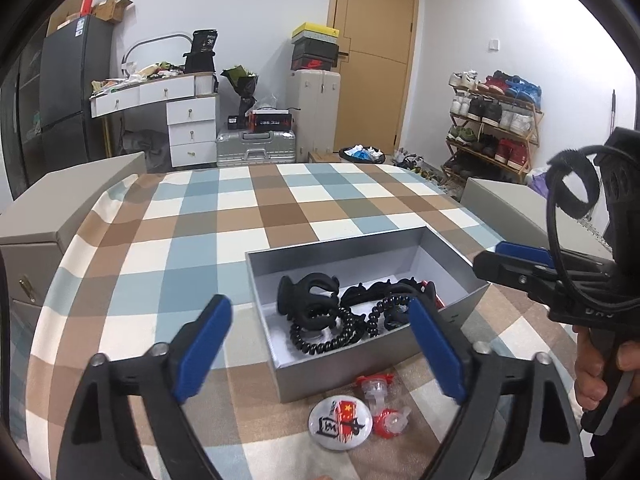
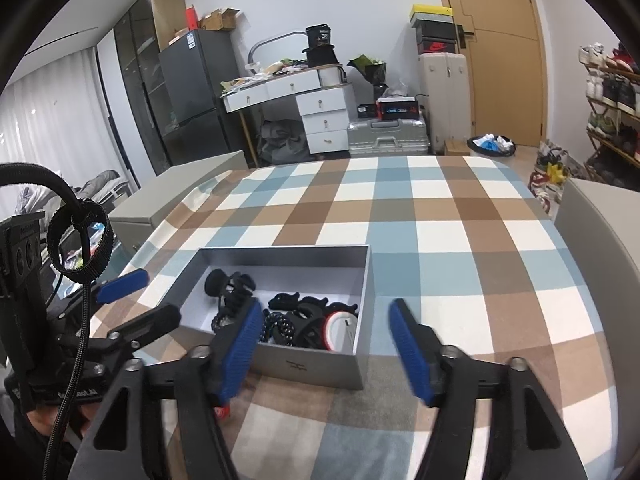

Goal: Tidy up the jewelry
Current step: 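Open the left gripper to drop the claw clip in the box while the right gripper releases the headband, then grasp the clear pacifier-shaped clip with red cap using the right gripper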

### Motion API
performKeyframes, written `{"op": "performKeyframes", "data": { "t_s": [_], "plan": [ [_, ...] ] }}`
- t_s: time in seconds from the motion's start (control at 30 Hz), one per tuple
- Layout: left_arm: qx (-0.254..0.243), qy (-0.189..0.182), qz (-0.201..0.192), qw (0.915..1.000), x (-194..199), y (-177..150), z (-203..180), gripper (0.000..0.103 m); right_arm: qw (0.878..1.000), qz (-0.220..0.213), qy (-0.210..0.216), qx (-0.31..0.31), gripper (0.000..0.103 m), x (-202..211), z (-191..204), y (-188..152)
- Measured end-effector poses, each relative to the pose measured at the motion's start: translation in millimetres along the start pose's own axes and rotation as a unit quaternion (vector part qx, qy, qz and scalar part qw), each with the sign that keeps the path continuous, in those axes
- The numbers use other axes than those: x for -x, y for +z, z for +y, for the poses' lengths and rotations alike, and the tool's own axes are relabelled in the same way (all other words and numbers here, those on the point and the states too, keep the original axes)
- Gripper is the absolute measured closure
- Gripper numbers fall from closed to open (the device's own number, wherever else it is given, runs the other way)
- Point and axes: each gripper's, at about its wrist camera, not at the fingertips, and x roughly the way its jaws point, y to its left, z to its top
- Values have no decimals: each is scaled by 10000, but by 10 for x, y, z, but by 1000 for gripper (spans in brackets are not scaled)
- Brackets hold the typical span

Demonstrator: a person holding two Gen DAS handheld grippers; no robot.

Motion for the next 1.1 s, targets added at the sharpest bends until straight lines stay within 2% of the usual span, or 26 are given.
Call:
{"op": "performKeyframes", "data": {
  "t_s": [0.03,0.2,0.27,0.63,0.93,1.03,1.1],
  "plan": [
    [24,54,-3,10000,30,-14,14,1,10000,-19,6,14,25,22,0,-3],
    [85,82,42,9999,126,-78,44,1,10000,-24,40,82,0,93,38,-27],
    [18,148,46,9999,166,-100,25,1,9999,-45,26,100,0,105,67,-39],
    [5,282,156,9995,206,-308,125,1,9968,485,56,632,0,-14,312,-256],
    [123,331,374,9987,185,-462,239,1,9927,810,432,783,0,-148,443,-400],
    [145,331,451,9983,176,-485,258,1,9902,941,579,859,2,-193,495,-447],
    [185,267,472,9984,188,-498,274,1,9885,1000,691,894,10,-205,528,-471]
  ]
}}
